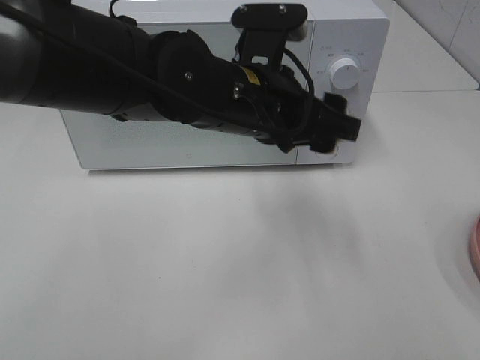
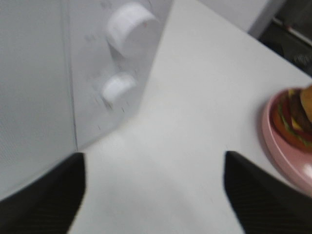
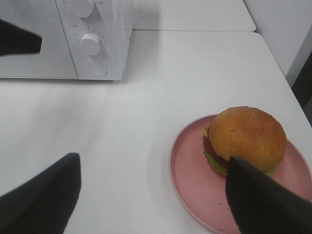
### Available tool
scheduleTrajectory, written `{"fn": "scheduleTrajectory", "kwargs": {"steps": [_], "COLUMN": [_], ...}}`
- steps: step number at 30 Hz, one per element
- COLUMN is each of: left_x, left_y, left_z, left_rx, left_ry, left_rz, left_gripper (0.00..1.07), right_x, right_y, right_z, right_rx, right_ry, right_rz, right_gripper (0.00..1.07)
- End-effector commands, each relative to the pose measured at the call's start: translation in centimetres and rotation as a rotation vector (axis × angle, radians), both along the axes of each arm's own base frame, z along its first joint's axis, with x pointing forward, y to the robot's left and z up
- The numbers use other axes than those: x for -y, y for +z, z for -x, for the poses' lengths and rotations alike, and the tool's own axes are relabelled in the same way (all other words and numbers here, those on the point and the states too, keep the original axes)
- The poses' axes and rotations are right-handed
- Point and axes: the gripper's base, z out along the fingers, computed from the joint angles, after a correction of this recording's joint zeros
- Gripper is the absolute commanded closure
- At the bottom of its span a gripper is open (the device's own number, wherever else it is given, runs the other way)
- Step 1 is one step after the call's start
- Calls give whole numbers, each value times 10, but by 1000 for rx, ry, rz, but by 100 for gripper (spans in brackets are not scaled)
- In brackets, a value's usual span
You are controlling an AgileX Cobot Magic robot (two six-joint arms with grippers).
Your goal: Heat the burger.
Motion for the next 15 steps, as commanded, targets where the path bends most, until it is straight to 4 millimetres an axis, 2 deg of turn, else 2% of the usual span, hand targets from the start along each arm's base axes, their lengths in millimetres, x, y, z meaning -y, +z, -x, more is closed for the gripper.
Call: {"fn": "scheduleTrajectory", "kwargs": {"steps": [1, 2, 3, 5, 9, 15], "left_x": [0, -4, -4, -13, -23, -46], "left_y": [2, 3, 3, 5, 10, 29], "left_z": [16, 27, 27, 40, 50, 69], "left_rx": [-112, -189, -189, -279, -331, -395], "left_ry": [-86, -147, -147, -226, -286, -381], "left_rz": [-80, -148, -148, -253, -345, -522], "left_gripper": [5, 7, 7, 8, 8, 8], "right_x": [0, 0, 0, 0, 0, 0], "right_y": [0, 0, 0, 0, 0, 0], "right_z": [4, 4, 4, 4, 4, 4], "right_rx": [43, 43, 43, 43, 43, 43], "right_ry": [-8, -8, -8, -8, -8, -8], "right_rz": [2, 2, 2, 2, 2, 2], "right_gripper": [33, 33, 33, 33, 33, 33]}}
